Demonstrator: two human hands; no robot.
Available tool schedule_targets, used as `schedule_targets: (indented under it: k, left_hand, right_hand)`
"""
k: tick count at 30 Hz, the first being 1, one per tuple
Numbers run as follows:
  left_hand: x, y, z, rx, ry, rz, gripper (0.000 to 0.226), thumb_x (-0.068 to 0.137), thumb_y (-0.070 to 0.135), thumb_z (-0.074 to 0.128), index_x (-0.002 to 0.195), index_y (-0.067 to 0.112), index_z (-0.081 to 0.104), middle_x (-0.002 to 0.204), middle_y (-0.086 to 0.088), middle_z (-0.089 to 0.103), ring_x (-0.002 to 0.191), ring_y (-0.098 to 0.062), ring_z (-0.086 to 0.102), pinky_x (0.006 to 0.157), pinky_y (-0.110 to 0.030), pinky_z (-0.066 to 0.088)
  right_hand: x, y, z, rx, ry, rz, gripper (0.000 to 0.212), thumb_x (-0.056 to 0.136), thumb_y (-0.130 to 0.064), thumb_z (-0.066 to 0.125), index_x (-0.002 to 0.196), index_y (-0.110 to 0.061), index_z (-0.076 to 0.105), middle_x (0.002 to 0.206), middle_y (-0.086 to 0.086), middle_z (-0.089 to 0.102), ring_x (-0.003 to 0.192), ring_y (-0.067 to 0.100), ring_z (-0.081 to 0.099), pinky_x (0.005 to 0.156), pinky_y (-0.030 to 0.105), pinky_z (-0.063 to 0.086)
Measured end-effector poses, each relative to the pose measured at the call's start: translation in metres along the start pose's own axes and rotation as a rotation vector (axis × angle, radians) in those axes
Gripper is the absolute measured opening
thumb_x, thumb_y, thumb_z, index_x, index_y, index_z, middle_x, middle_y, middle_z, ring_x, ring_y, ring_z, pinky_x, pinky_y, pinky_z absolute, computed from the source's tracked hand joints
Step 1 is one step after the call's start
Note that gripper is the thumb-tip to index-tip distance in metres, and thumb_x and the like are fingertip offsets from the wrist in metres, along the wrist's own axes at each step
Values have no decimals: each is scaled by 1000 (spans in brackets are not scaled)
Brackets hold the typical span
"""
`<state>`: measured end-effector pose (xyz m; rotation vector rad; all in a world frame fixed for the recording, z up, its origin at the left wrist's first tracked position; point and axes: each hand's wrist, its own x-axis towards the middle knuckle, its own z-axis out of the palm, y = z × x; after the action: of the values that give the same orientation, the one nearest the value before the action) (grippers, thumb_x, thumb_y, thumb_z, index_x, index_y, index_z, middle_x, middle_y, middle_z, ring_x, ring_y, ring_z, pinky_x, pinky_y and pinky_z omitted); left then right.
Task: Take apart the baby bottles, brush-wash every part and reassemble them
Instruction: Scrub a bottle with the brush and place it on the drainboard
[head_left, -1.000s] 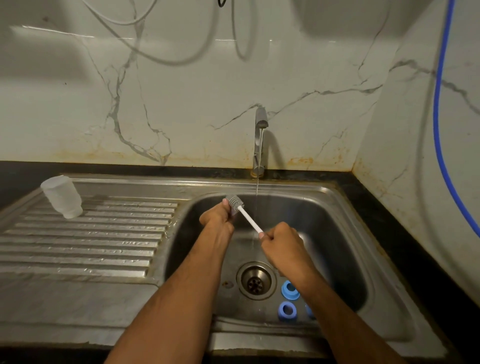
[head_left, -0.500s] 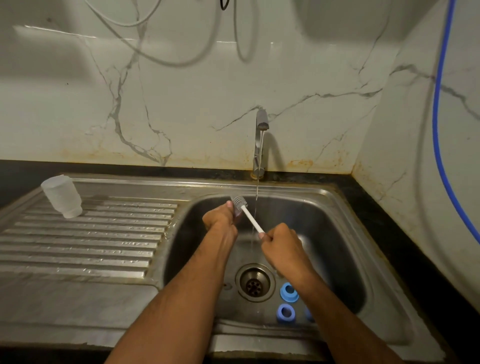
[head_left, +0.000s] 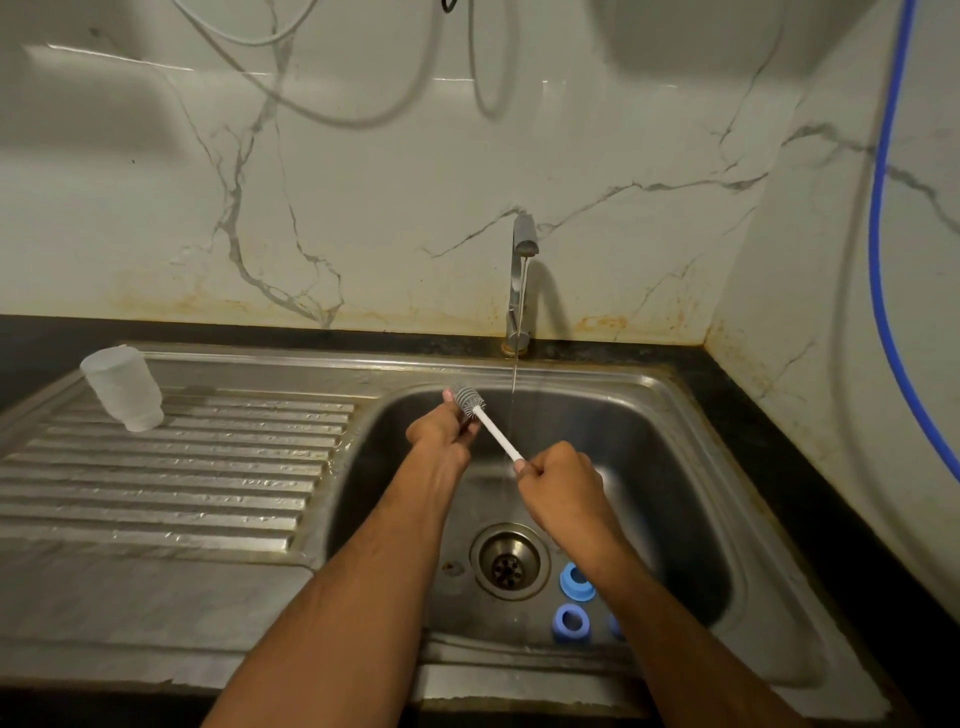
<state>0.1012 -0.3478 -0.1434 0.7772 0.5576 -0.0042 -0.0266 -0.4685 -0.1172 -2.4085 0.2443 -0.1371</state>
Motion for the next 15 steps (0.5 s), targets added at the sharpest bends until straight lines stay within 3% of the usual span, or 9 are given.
schedule_targets:
  k: [4,5,9,11,15]
  left_hand:
    - [-5,-4,5,106,29,69,16,94,10,69,99,-5,66,84,-14,68,73,-20,68,52,-28,60]
    - [-5,-6,4,112,36,70,16,93,9,69,100,-5,66,84,-14,68,73,-20,68,54,-29,61]
    - [1,-3,-11,54,162,29,17,91,10,72,93,-3,61,92,-18,68,83,-26,70,85,-47,61]
    - [2,-2,-9,94,169,51,16,91,12,72,89,0,61,97,-19,70,82,-25,70,85,-45,61]
    - [-15,-18,7,225,34,57,14,92,8,70,98,-4,70,90,-19,74,75,-23,74,68,-38,64]
  right_hand:
    - [1,-5,-2,-47,15,0,28,105,-35,53,85,-17,60,73,-3,58,60,7,52,48,21,34]
    - [1,-4,-2,-42,7,7,27,105,-35,53,88,-16,61,74,-3,59,61,7,52,48,21,35]
    - [-7,7,3,16,-129,28,27,103,-37,55,95,-14,63,77,1,62,57,13,55,48,25,42]
    - [-4,8,2,12,-112,36,28,103,-38,55,95,-13,65,76,1,62,58,13,55,48,25,41]
    - [10,6,-2,-42,12,66,25,103,-34,56,97,-12,65,78,0,58,69,15,56,53,27,43]
